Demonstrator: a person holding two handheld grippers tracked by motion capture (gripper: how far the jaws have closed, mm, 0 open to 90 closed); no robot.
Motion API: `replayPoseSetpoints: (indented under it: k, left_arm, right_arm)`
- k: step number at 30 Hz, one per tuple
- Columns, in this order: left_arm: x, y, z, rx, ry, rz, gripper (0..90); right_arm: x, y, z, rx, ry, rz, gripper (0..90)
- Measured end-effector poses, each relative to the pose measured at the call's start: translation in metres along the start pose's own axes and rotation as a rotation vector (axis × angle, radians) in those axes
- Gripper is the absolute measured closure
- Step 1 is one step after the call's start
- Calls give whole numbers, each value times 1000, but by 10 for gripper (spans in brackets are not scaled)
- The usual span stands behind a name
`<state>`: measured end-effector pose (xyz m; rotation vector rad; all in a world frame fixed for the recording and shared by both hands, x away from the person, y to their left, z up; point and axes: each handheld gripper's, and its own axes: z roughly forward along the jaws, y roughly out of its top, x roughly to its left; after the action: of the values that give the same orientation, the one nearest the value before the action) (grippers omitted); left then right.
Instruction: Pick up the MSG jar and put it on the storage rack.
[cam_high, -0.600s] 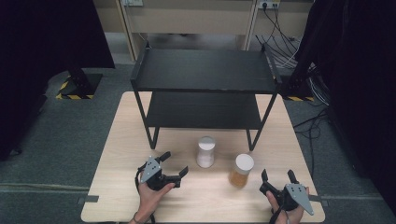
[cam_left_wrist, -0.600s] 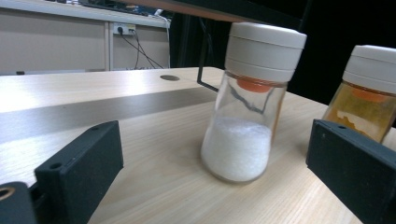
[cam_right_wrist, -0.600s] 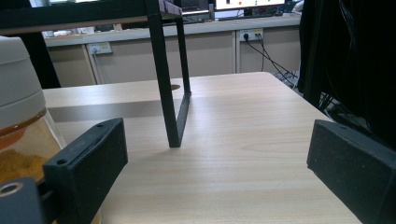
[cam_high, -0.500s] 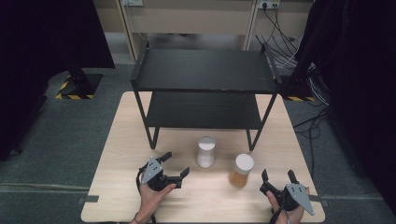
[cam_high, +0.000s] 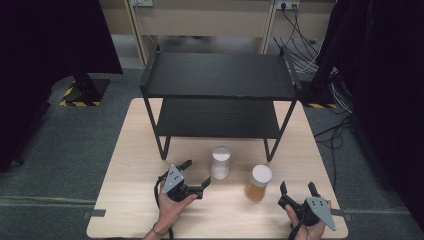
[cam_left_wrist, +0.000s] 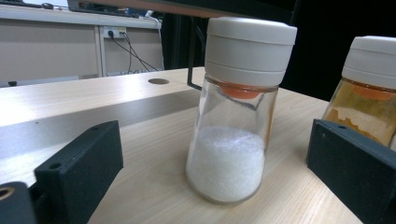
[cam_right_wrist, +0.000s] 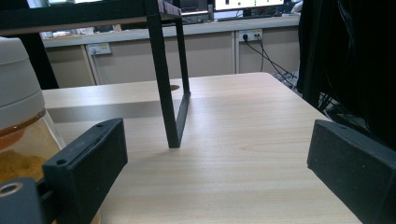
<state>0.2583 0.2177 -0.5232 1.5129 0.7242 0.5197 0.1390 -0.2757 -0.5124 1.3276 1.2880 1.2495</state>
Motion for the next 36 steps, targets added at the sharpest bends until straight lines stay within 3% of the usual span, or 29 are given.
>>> replayPoseSetpoints:
  k: [11, 22, 36]
  left_arm:
    - [-2, 3, 22, 8, -41, 19, 33]
    - [2, 3, 35, -24, -78, -6, 78]
    - [5, 26, 51, -15, -121, 17, 191]
  right_arm:
    - [1, 0, 0, 3, 1, -16, 50]
    - [2, 1, 1, 9, 6, -29, 50]
    - [0, 2, 1, 13, 14, -23, 50]
